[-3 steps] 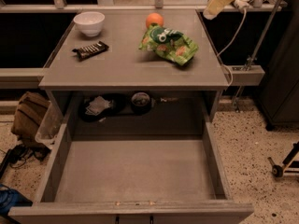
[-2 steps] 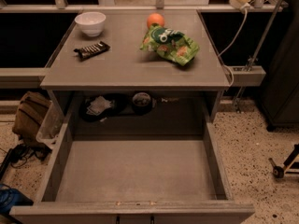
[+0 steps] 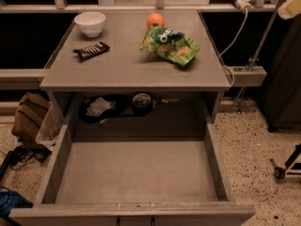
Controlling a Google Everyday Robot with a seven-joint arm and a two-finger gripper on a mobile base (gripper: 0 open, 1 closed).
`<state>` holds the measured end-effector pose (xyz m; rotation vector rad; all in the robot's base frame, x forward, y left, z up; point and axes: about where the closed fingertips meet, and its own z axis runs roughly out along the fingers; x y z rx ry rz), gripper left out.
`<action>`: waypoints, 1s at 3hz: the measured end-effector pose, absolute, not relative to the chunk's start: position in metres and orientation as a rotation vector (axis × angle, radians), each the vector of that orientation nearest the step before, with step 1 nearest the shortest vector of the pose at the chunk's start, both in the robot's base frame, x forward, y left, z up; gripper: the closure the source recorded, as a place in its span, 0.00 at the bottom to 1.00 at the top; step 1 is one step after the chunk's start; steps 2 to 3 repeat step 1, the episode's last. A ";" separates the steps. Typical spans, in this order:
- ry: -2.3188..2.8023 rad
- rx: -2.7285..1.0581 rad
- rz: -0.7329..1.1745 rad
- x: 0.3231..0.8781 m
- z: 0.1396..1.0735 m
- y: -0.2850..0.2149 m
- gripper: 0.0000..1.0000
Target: Pick green rice chip bag from top drawer and place on counter
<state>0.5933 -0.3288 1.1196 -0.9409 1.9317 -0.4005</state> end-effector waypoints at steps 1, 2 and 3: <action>1.906 -0.893 -0.427 0.593 1.126 -0.342 0.00; 1.906 -0.893 -0.427 0.593 1.126 -0.342 0.00; 1.906 -0.893 -0.427 0.593 1.126 -0.342 0.00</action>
Offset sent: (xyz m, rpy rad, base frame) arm 0.0000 0.0000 0.0000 0.0000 0.0000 0.0000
